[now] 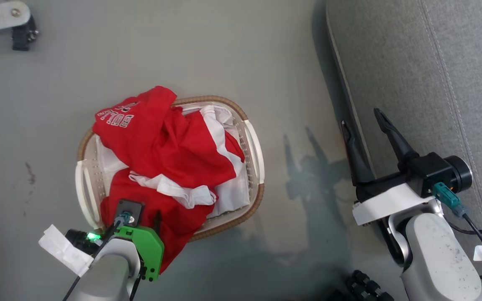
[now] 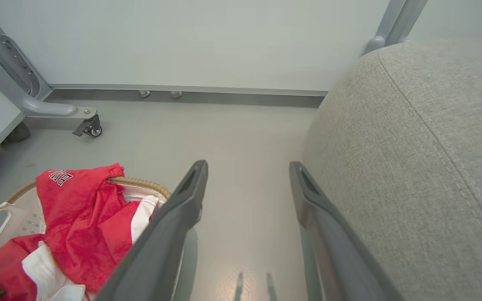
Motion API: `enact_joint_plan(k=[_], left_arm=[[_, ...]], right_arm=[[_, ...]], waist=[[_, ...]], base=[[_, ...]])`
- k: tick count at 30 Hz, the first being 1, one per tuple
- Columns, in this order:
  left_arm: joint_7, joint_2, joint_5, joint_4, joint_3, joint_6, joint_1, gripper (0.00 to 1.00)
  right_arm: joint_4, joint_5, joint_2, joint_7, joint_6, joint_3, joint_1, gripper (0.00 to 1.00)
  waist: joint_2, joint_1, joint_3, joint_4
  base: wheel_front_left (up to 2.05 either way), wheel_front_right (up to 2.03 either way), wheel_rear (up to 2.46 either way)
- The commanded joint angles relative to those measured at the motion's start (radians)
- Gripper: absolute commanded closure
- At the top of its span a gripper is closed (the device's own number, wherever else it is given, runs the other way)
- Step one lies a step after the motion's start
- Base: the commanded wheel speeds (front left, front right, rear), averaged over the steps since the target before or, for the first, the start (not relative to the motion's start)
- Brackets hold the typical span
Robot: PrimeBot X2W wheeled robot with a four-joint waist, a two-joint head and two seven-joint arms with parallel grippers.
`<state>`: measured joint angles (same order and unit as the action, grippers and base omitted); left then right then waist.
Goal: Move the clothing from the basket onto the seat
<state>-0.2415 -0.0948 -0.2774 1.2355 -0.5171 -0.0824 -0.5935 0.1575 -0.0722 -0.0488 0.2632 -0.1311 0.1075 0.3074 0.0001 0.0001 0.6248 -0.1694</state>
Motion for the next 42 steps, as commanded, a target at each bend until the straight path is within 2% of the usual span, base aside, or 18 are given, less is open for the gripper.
enact_joint_plan(k=[1,6,7,8,10,18,24,34,42], left_arm=[[0.001,-0.02,0.011,0.01,-0.002,0.0,-0.021,0.0],[0.024,-0.025,0.01,0.027,-0.014,0.007,-0.039,0.0],[0.033,-0.027,0.009,0.031,-0.015,0.013,-0.043,0.14],[0.04,-0.028,0.007,0.034,-0.015,0.016,-0.045,0.56],[0.053,-0.029,0.003,0.039,-0.017,0.021,-0.048,1.0],[0.045,-0.033,-0.021,0.046,-0.011,0.005,-0.025,1.0],[0.006,-0.038,-0.034,0.039,-0.013,-0.011,-0.004,1.0],[-0.024,-0.039,-0.017,-0.082,-0.045,-0.032,0.015,1.0],[-0.024,-0.073,0.006,-0.213,-0.078,-0.043,0.04,1.0]], right_arm=[[-0.005,-0.009,-0.003,0.002,0.001,0.004,0.018,0.0],[-0.004,-0.025,-0.003,0.002,0.001,0.013,0.027,0.0],[-0.002,-0.028,-0.003,0.002,0.001,0.015,0.029,0.0],[-0.001,-0.029,-0.003,0.002,0.001,0.016,0.029,0.0],[0.001,-0.034,-0.003,0.002,0.001,0.018,0.031,0.0],[0.021,-0.03,-0.003,0.002,0.001,0.006,0.02,0.0],[0.044,-0.008,-0.003,0.002,0.001,-0.018,-0.007,0.0],[0.093,0.051,-0.004,0.002,0.001,-0.063,-0.08,0.0],[0.121,0.064,-0.004,0.002,0.001,-0.065,-0.162,0.0]], waist=[[-0.0001,-0.0001,0.043,-0.04],[-0.0001,-0.0001,0.057,-0.055],[-0.0001,-0.0001,0.058,-0.057],[-0.0001,-0.0001,0.058,-0.059],[-0.0001,-0.0001,0.058,-0.063],[-0.0001,-0.0001,0.023,-0.053],[-0.0001,-0.0001,-0.056,-0.015],[-0.0001,-0.0001,-0.267,0.089],[-0.0001,-0.0001,-0.453,0.131]], base=[[0.0,0.0,0.0],[0.0,0.0,0.0],[0.0,0.0,0.0],[0.0,0.0,0.0],[0.0,0.0,0.0],[0.0,0.0,0.0],[0.0,0.0,0.0],[0.0,0.0,0.0],[0.0,0.0,0.0]])
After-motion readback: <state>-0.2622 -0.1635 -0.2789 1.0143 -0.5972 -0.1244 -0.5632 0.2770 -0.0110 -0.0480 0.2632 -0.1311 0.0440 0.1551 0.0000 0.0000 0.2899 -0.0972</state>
